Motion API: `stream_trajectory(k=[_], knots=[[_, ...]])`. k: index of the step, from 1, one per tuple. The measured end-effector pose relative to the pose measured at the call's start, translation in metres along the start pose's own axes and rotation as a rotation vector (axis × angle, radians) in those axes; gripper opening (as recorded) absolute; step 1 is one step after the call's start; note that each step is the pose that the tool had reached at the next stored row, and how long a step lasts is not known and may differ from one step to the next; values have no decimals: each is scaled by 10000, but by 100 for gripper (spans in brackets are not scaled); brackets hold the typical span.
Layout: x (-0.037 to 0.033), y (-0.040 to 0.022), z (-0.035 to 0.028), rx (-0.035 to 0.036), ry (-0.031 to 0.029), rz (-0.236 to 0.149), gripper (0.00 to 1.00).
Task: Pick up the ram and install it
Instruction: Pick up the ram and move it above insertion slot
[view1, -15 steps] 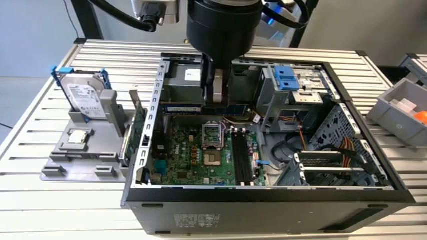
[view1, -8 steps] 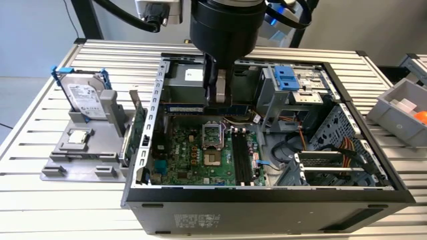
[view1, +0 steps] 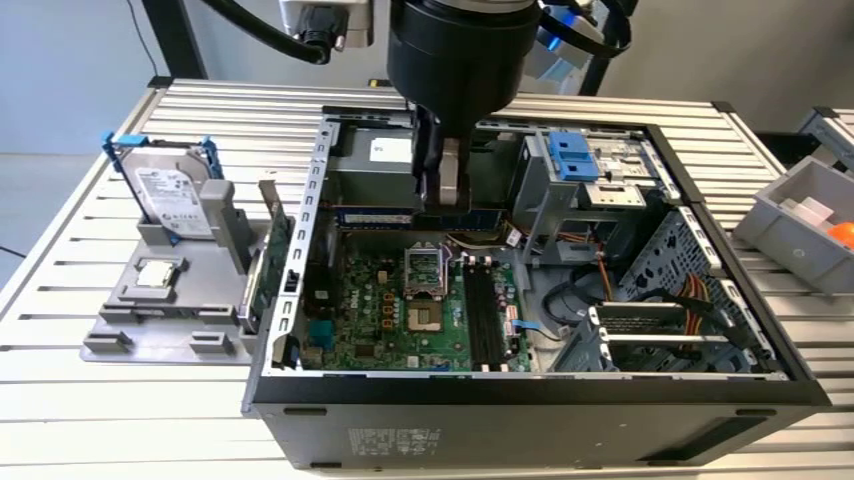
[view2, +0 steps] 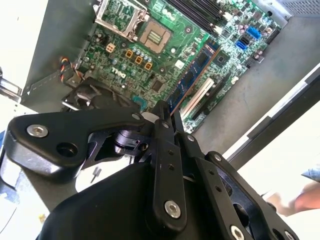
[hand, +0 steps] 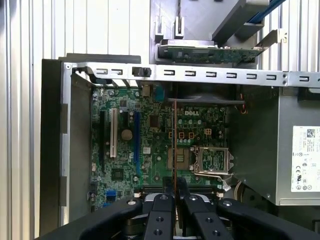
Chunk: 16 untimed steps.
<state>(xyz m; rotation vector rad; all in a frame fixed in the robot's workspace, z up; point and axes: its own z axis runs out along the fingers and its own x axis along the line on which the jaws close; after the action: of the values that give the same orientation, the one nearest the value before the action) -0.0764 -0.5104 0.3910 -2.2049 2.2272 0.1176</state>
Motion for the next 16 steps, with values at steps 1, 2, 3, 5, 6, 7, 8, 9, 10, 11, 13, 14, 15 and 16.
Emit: stream_trajectory(k=[1, 2, 3, 5, 6, 7, 8, 9, 10, 11, 13, 14, 15, 16], knots=[[-1, -15, -2, -1, 2, 0, 0], [-1, -39, -2, 0, -1, 2, 0], [-1, -64, -4, -1, 2, 13, 0], [0, -96, -5, 3, -3, 61, 0], [0, -105, -6, 6, -4, 106, 0], [-1, -115, -6, 8, -6, 159, 0], [-1, -124, -5, 12, -12, 204, 0], [-1, -133, -6, 14, -12, 256, 0], [-1, -141, -6, 17, -14, 305, 0], [-1, -151, -5, 19, -17, 346, 0], [-2, -173, -6, 24, -20, 430, 0], [-2, -179, -6, 27, -22, 485, 0], [-1, -187, -6, 30, -26, 543, 0], [-2, -195, -6, 33, -28, 592, 0]])
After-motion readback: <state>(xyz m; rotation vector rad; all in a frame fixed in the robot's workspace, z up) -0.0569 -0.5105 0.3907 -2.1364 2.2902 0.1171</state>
